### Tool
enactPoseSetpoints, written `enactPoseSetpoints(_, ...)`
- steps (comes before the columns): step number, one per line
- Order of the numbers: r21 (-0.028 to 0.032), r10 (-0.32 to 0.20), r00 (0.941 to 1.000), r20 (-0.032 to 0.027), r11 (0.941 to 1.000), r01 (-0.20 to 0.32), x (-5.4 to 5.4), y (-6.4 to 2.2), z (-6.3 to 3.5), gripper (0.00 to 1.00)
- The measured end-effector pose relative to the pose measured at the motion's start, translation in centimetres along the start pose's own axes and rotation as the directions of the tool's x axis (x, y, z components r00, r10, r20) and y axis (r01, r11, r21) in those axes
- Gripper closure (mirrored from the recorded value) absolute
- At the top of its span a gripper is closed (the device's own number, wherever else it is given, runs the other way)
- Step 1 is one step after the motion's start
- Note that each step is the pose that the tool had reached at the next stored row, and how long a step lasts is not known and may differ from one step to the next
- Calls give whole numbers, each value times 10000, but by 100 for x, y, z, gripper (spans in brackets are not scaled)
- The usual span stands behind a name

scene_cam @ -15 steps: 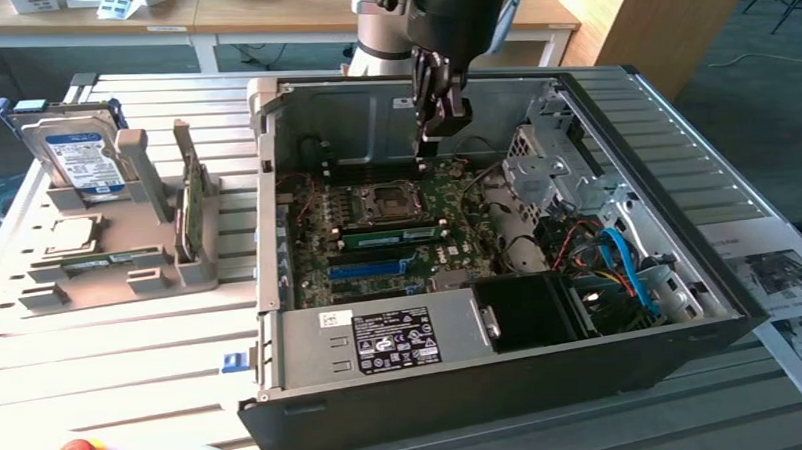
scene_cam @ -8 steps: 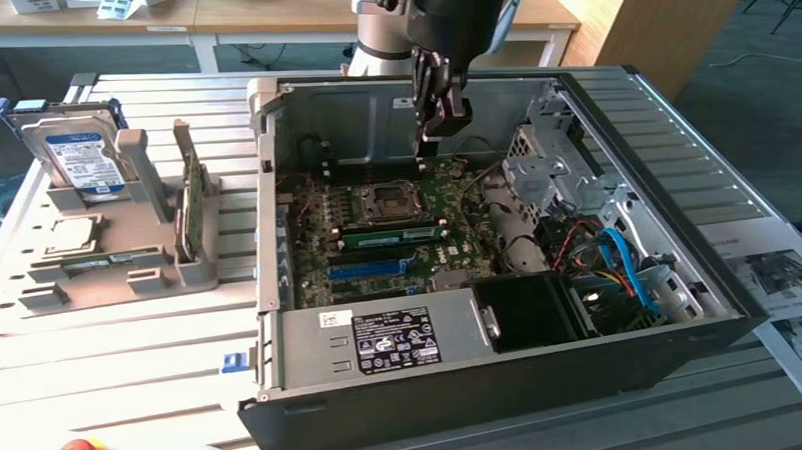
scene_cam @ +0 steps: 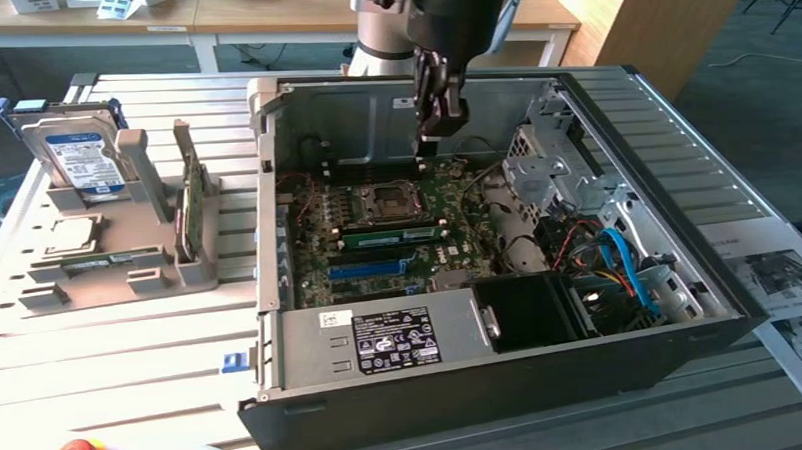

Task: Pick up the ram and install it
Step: 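Press down the ram until it locks into place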

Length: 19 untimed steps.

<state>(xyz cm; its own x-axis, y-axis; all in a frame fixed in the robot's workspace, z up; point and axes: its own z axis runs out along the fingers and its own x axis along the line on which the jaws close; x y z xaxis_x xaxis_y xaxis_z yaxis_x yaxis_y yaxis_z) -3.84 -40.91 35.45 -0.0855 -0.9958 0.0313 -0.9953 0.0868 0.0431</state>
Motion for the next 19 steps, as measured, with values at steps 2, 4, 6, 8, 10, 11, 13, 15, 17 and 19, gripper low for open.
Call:
enactPoseSetpoints(2,-8,261,9997,11,9997,-261,0,0,0,89)
enactPoseSetpoints(4,-17,525,9986,22,9986,-525,0,0,0,89)
enactPoseSetpoints(6,-26,782,9969,33,9969,-782,0,0,0,89)
enactPoseSetpoints(8,-35,1036,9946,43,9946,-1036,0,0,0,89)
enactPoseSetpoints(10,-44,1301,9915,53,9915,-1301,0,0,0,89)
enactPoseSetpoints(11,-49,1425,9898,58,9898,-1425,0,0,0,89)
enactPoseSetpoints(13,-58,1678,9858,68,9858,-1677,0,0,0,89)
enactPoseSetpoints(15,-69,1948,9808,79,9808,-1947,0,0,0,89)
enactPoseSetpoints(17,-80,2212,9752,88,9752,-2211,0,0,0,89)
enactPoseSetpoints(19,-90,2457,9693,97,9693,-2456,0,0,0,89)
